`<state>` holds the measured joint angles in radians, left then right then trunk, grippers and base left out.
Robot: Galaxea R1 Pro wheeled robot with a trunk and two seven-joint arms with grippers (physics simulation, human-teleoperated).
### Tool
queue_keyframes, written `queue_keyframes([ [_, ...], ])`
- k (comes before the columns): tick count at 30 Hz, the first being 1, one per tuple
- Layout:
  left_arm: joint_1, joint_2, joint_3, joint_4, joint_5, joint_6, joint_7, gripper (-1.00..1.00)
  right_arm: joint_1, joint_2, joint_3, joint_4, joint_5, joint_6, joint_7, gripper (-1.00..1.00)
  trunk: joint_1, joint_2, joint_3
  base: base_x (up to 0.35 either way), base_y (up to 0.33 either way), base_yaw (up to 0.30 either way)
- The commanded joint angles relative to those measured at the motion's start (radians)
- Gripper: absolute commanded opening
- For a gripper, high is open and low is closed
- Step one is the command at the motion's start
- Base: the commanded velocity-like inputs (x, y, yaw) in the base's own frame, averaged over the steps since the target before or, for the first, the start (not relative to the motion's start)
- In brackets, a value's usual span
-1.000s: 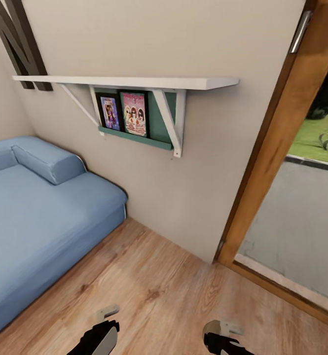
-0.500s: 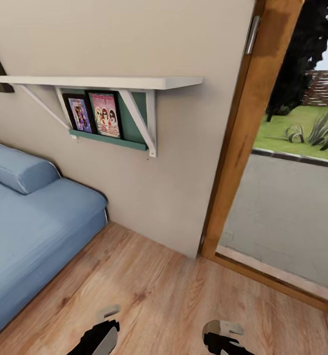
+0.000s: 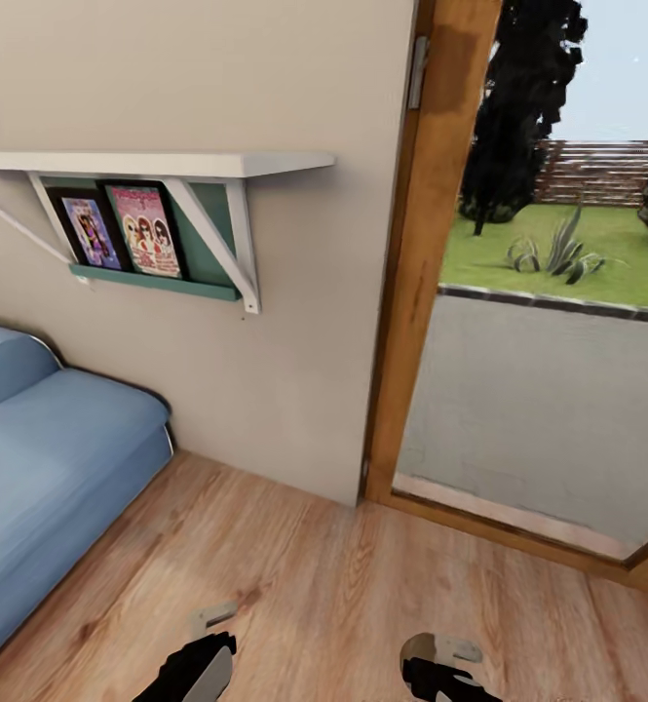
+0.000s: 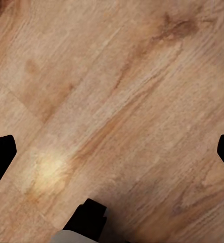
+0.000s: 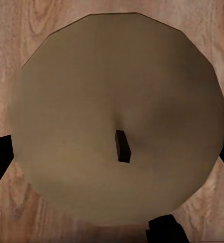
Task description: Place each of the two pumpkins and all three candles from the living room inside a cabinet in the living room (use any cabinet), then make sure every cabinet is closed, and position the cauldron so it is next to a table in the living room.
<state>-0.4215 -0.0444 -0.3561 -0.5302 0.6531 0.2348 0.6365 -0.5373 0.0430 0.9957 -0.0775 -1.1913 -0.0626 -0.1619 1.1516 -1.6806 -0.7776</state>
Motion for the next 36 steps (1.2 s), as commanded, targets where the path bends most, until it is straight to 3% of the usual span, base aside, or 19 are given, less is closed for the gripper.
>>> queue_keyframes([
  [1,0.0,0.001,-0.006,-0.002,0.005,0.005,0.008,1.0,-0.001,0.0,0.009,-0.001,-0.011,-0.003,-0.004,-1.0,0.0,0.0,-0.001,0.0,0.0,-0.278],
  [30,0.0,0.0,-0.006,-0.002,0.005,0.005,0.008,1.0,-0.001,-0.003,0.006,-0.001,-0.013,0.006,-0.005,-1.0,0.0,0.0,-0.008,0.0,0.0,-0.276],
  [36,0.0,0.0,-0.006,-0.002,0.005,0.005,0.008,1.0,-0.001,-0.002,0.005,-0.001,-0.014,0.009,-0.035,-1.0,0.0,0.0,-0.009,0.0,0.0,-0.275],
])
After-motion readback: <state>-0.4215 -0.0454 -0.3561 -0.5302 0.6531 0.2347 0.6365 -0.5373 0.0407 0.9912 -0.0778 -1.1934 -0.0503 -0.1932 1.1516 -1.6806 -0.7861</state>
